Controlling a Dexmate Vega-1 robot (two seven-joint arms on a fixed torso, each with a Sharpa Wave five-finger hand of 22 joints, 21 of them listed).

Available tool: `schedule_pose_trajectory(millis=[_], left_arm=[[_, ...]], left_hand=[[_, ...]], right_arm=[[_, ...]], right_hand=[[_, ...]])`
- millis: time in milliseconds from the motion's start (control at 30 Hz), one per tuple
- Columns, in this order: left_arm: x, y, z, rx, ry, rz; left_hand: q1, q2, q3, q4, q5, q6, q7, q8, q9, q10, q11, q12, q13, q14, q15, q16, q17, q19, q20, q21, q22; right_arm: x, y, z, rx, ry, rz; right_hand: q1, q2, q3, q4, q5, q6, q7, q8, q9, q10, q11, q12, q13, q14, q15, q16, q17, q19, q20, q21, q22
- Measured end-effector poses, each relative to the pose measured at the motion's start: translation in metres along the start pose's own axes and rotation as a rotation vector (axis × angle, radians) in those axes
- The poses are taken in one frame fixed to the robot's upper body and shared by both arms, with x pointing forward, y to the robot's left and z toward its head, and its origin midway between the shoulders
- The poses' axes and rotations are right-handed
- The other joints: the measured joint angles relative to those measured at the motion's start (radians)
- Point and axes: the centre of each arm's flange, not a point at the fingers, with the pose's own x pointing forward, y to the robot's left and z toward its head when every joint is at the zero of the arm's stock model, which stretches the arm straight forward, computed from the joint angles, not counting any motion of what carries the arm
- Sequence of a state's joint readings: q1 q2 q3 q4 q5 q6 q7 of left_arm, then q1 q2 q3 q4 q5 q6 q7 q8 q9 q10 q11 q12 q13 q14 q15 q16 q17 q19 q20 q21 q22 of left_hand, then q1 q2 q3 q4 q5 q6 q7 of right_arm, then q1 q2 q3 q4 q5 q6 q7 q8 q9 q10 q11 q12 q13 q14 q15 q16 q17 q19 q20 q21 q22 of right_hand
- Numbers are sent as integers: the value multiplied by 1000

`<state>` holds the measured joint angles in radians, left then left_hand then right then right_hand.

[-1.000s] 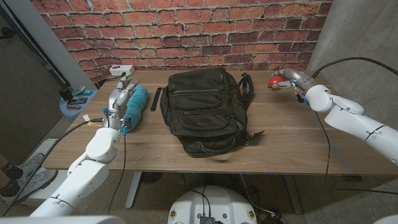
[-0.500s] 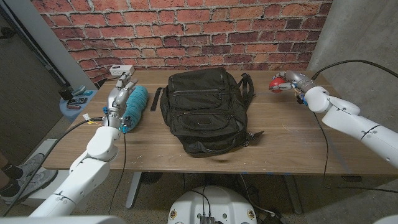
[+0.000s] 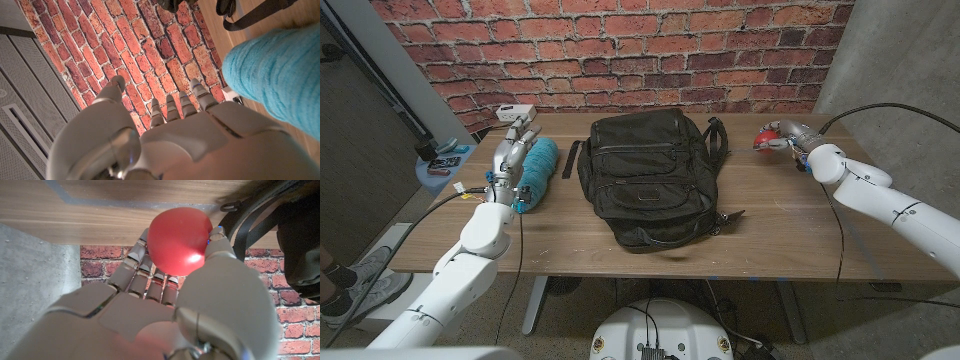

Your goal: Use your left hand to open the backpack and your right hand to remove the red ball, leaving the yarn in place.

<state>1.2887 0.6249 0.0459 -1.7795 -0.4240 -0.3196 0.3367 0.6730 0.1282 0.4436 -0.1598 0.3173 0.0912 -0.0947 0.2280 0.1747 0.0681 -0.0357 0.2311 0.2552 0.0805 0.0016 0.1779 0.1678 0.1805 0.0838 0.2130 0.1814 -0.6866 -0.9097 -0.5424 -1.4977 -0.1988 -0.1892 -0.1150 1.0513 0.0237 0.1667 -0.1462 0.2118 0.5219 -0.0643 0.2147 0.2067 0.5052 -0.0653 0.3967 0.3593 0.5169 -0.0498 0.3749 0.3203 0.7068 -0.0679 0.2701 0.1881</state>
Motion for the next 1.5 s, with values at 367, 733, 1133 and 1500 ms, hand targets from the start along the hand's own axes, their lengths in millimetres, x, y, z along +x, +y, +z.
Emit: schedule_pose_trajectory(millis=[367,733,1133,1500], left_arm=[[0,-2,0,1,-1,5],[2,-5,1,2,-4,3],[6,-9,1,2,-3,-1],[9,-9,-1,3,-1,-3]], left_hand=[[1,1,0,0,0,5,-5,-6,0,5,-5,-6,-14,0,0,0,0,0,0,0,0],[5,5,0,0,0,11,0,-12,0,5,-5,-9,-23,0,0,0,0,0,0,0,0],[9,9,0,0,0,16,-5,-17,0,11,0,-13,-31,0,0,0,0,0,0,0,0],[9,9,0,0,-8,20,-2,-21,0,11,0,-13,-37,0,0,0,0,0,0,0,0]], right_arm=[[5,9,-12,15,25,12],[7,15,-21,29,47,23],[10,22,-29,41,70,42],[10,24,-28,52,76,47]], right_hand=[[0,3,0,0,0,0,0,0,0,0,0,-1,0,0,0,-9,0,0,0,0,0],[-2,5,-4,4,0,-8,0,-5,0,0,0,-8,1,-9,2,-9,0,0,0,0,0],[-2,5,-10,-1,0,-19,0,-5,0,-5,-5,-11,0,-20,2,-13,3,-8,0,0,0],[-2,5,-17,6,-5,-40,11,-16,0,-11,-11,-19,0,-26,-1,-24,0,-17,2,-4,0]])
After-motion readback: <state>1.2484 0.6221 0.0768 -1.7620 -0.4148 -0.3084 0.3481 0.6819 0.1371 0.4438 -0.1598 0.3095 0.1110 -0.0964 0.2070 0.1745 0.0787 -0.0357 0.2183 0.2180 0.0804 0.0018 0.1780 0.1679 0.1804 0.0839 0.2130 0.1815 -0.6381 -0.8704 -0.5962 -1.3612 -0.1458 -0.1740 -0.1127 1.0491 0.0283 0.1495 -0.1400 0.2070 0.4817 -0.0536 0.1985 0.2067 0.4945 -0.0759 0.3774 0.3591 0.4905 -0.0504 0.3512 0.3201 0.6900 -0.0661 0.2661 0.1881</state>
